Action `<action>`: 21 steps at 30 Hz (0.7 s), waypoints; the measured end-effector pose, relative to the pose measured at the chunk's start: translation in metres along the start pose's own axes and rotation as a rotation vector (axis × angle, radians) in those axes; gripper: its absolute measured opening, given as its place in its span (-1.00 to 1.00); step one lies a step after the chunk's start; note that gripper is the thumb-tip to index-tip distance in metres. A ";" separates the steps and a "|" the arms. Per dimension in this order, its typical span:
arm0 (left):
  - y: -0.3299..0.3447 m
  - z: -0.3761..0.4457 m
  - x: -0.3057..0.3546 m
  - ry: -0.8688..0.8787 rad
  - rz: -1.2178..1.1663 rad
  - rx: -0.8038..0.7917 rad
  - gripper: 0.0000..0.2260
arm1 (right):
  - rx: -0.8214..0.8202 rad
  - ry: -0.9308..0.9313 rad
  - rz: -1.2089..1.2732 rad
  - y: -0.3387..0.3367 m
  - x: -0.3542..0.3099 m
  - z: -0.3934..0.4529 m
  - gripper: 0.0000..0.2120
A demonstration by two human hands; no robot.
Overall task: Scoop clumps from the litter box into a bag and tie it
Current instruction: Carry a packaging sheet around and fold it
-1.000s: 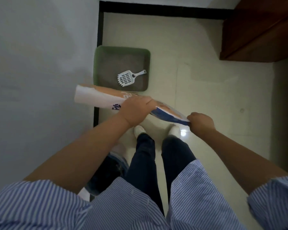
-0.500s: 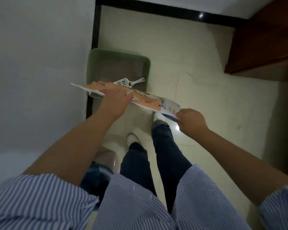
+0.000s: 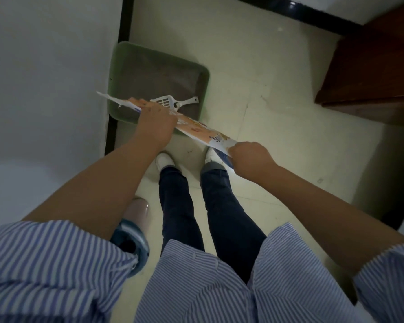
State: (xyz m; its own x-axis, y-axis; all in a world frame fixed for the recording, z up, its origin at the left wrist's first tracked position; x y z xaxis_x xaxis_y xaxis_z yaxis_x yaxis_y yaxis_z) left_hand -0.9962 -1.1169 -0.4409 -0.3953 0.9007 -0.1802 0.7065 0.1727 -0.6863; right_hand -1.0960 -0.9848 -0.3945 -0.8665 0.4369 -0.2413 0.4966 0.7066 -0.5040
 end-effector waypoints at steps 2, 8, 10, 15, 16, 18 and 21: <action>0.001 0.002 0.009 0.069 -0.011 0.041 -0.67 | -0.012 -0.005 -0.007 -0.001 -0.004 0.003 -0.69; -0.004 -0.013 0.051 0.210 -0.365 0.087 -0.63 | -0.062 0.060 -0.007 0.006 -0.001 -0.006 -0.70; -0.008 -0.020 0.068 0.255 -0.404 0.091 -0.63 | -0.047 0.065 0.016 0.009 0.000 -0.012 -0.70; -0.031 -0.034 0.076 0.398 -0.667 0.351 -0.76 | -0.021 0.066 0.232 0.018 0.021 -0.036 -0.64; -0.033 -0.036 0.077 0.446 -0.677 0.414 -0.79 | -0.055 0.029 0.276 0.021 0.025 -0.043 -0.63; -0.036 -0.037 0.085 0.519 -0.673 0.411 -0.82 | -0.153 -0.020 0.344 0.033 0.036 -0.056 -0.53; -0.040 -0.037 0.097 0.601 -0.673 0.366 -0.83 | -0.156 0.007 0.466 0.051 0.059 -0.065 -0.31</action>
State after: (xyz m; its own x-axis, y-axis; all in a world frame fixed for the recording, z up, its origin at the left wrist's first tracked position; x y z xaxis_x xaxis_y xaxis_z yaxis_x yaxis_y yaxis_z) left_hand -1.0412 -1.0222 -0.4051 -0.2119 0.7299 0.6498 0.1762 0.6826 -0.7092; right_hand -1.1181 -0.8865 -0.3806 -0.5502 0.7296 -0.4061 0.8334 0.5097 -0.2135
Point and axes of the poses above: each hand's wrist, its own z-axis towards the middle knuckle, its own y-axis out of the palm, x = y × z, the point moved 7 cm from there along z, towards the middle knuckle, and after that the axes turned 10 degrees about z, right-handed, at the moved point
